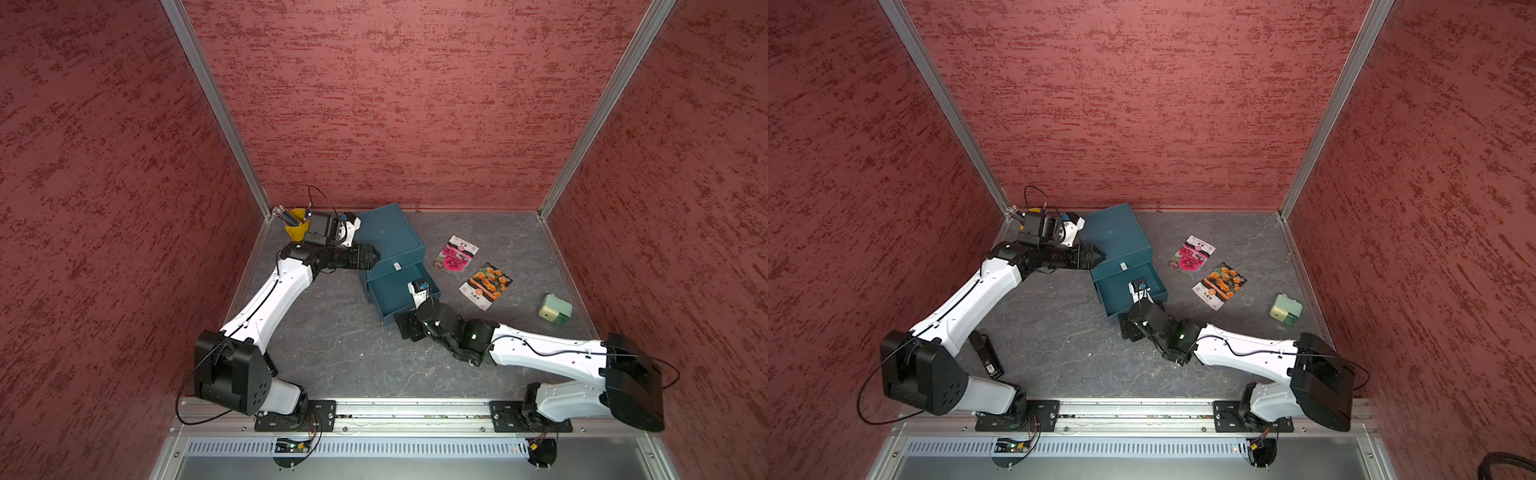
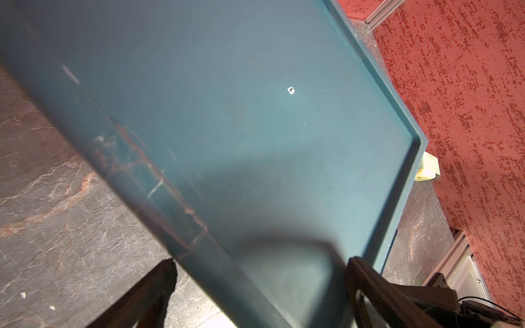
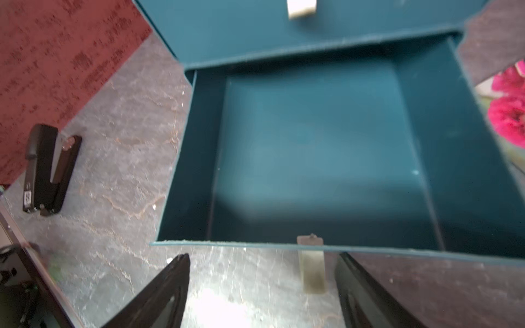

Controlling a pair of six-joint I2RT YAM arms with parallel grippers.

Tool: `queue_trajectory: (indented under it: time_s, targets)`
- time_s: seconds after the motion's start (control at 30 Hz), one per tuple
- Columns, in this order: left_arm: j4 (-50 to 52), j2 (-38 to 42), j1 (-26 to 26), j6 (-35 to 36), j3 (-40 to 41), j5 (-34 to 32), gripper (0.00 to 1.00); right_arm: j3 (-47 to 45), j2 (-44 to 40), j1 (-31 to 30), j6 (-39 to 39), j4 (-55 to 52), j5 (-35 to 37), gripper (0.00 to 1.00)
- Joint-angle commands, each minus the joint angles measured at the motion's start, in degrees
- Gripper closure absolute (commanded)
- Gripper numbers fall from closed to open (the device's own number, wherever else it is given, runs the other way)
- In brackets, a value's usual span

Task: Take the seed bags out of the drawer
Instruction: Close the drawer in the storage box.

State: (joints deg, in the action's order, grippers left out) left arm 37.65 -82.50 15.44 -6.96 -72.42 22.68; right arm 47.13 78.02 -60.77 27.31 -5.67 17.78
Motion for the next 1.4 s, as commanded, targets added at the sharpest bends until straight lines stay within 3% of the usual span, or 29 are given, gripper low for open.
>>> queue_trajectory:
  time_s: [0.0,0.5,1.37]
  targets:
    - [2.95,0.16,-0.04,1.68,0.21,0.26,0.04,2.72,1.53,1.73,-3.02,4.47,-1.0,0.17]
    - [3.74,0.91,-0.33,1.93,0.46,0.0,0.04,8.78,13.03,6.72,-6.38,12.47,-5.22,0.18]
    - [5.38,1.2,-0.59,2.35,0.49,-0.07,0.04,12.08,21.46,7.64,-6.35,21.64,-1.27,0.21]
